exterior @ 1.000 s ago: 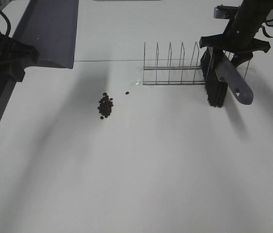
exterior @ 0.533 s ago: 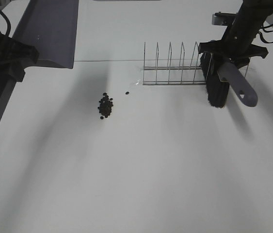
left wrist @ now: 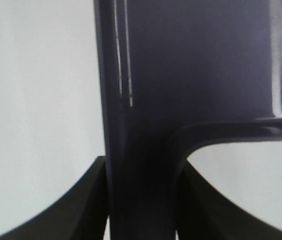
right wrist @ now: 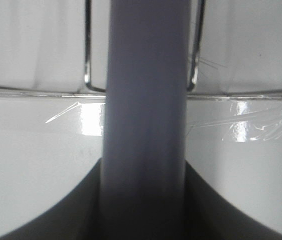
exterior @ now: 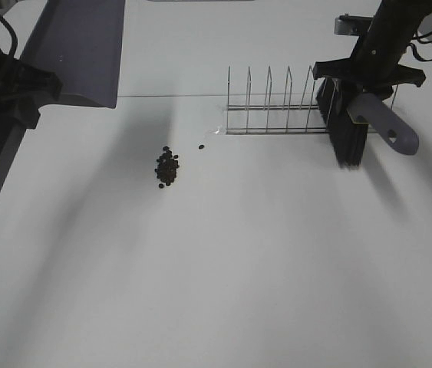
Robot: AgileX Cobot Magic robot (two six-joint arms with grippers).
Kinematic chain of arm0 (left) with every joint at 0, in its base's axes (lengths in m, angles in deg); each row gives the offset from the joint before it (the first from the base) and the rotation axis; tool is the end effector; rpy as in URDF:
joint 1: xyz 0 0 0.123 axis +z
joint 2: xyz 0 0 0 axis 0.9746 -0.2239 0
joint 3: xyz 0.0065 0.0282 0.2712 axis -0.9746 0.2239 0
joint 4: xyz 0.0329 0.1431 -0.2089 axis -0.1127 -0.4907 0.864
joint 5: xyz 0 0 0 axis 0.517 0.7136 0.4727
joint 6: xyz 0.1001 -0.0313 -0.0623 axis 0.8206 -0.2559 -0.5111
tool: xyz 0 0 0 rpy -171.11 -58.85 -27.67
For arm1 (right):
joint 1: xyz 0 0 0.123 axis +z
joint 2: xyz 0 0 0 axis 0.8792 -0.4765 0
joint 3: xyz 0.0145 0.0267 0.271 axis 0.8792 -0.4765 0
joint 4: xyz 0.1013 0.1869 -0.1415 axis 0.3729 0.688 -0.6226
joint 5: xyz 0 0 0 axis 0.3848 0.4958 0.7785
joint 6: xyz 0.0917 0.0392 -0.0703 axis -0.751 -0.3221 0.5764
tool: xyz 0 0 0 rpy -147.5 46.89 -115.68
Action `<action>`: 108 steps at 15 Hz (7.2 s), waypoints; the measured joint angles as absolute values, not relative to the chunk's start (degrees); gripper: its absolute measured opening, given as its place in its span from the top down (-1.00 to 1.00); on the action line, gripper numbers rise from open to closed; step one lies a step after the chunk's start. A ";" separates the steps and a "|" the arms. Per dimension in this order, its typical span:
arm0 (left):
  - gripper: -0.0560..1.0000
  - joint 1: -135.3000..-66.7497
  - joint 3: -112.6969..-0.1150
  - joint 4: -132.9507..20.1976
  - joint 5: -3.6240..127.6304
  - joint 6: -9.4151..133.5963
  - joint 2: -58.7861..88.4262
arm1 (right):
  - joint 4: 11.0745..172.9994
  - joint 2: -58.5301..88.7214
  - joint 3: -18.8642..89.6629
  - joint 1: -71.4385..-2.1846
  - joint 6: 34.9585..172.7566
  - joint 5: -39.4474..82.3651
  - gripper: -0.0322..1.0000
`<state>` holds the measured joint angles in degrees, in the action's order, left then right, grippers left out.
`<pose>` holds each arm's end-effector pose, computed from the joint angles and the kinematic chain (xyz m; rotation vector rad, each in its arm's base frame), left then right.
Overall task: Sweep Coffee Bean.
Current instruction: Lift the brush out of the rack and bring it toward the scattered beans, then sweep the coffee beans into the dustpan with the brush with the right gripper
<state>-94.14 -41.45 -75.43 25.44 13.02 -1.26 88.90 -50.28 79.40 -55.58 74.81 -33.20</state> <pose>0.3300 -0.0934 0.2233 0.1216 2.6128 -0.0896 0.5139 0.0628 0.1362 0.0424 2.8543 0.1580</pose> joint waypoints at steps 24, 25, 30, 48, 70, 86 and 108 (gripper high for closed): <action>0.21 -94.14 -41.39 -77.67 21.31 13.08 -16.44 | 66.27 -27.70 55.28 -29.00 63.06 -39.22 0.26; 0.21 -94.14 -41.39 -77.67 21.31 13.08 -17.48 | 66.27 -29.02 55.22 -28.02 62.72 -38.53 0.26; 0.21 -94.14 -41.39 -78.13 23.37 13.08 -22.35 | 67.07 -34.70 54.93 -27.11 62.66 -35.32 0.26; 0.21 -94.14 -41.45 -75.43 29.50 13.08 -28.65 | 73.54 -47.82 68.11 -26.99 73.78 -27.99 0.26; 0.21 -94.14 -41.45 -74.74 29.62 13.08 -28.65 | 95.89 -50.34 85.64 -20.80 79.33 -30.28 0.26; 0.21 -94.14 -41.51 -74.06 26.35 13.02 -28.65 | 103.62 -50.28 72.58 -21.78 70.97 -21.97 0.26; 0.21 -94.14 -41.51 -75.20 22.63 13.02 -28.65 | 86.21 -44.26 66.74 -21.78 69.42 -27.24 0.26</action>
<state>-94.14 -41.51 -75.20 22.63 13.02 -28.65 86.21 -44.26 66.74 -21.78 69.42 -27.24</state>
